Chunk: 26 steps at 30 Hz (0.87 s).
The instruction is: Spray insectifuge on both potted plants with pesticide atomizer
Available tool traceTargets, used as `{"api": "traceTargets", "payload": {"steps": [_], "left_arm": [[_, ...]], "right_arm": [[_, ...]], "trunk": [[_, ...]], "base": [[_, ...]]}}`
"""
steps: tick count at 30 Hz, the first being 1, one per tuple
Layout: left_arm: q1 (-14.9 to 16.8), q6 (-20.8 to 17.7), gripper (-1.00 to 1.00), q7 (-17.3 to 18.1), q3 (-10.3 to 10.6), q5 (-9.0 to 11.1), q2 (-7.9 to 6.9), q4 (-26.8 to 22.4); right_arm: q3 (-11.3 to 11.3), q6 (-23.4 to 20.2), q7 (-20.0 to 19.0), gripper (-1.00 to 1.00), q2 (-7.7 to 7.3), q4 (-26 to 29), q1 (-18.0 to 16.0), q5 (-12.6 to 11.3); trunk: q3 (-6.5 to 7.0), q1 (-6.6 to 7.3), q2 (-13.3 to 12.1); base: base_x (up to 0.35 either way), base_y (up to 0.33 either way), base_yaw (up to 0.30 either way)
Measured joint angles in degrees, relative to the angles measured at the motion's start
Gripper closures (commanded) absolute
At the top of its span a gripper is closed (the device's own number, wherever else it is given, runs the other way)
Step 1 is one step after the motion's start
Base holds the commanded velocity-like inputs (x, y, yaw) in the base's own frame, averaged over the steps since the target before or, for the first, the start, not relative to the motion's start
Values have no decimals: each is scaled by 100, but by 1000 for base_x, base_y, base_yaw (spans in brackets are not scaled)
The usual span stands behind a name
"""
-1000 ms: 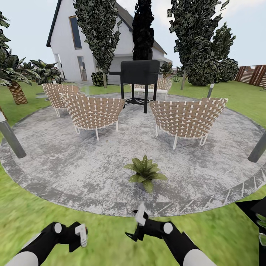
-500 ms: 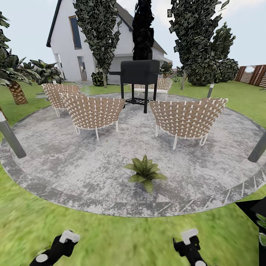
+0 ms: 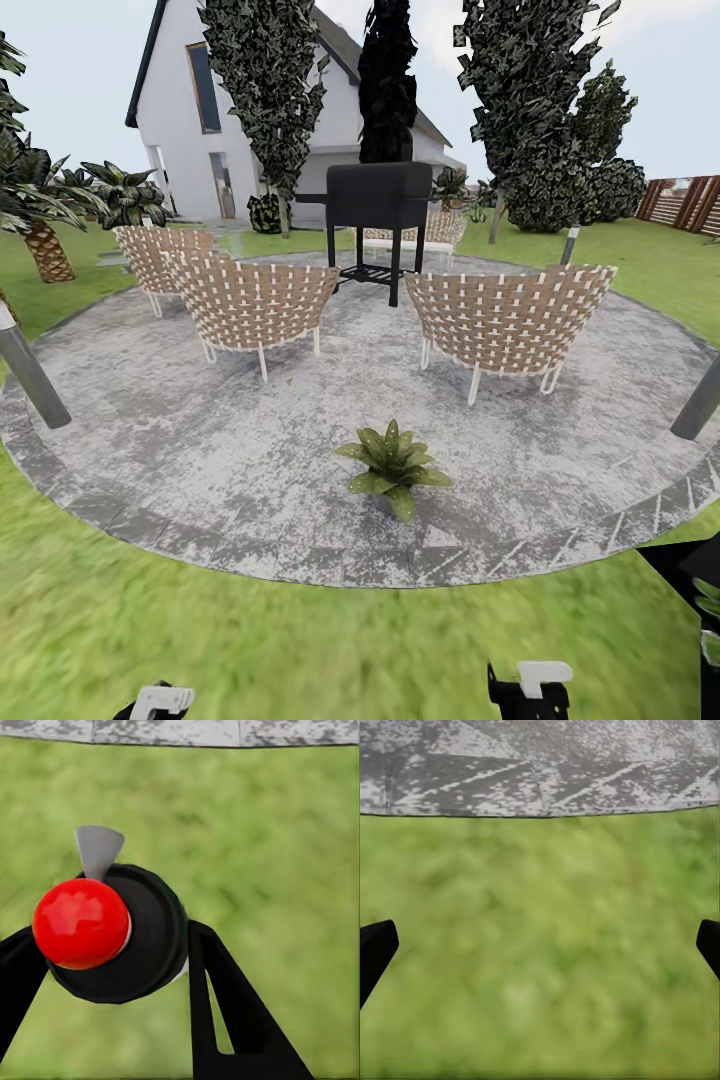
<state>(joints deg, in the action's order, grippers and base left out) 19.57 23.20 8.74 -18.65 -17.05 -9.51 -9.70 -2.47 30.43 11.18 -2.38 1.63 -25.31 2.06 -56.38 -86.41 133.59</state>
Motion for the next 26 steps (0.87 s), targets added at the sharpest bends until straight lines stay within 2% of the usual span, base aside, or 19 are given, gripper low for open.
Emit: {"api": "traceTargets", "payload": {"steps": [11,16,26], "left_arm": [[0,8,100,-2,-1,10,-11,18],[0,10,100,-2,2,8,-5,18],[0,10,100,-2,2,34,26,26]], "right_arm": [[-24,-35,-33,-100,88,-12,69,34],[-24,-42,-30,-100,96,-12,244,33],[-24,-42,-30,-100,97,-9,258,35]], "trunk": [[0,0,0],[0,0,0],[0,0,0]], "base": [[0,0,0],[0,0,0],[0,0,0]]}}
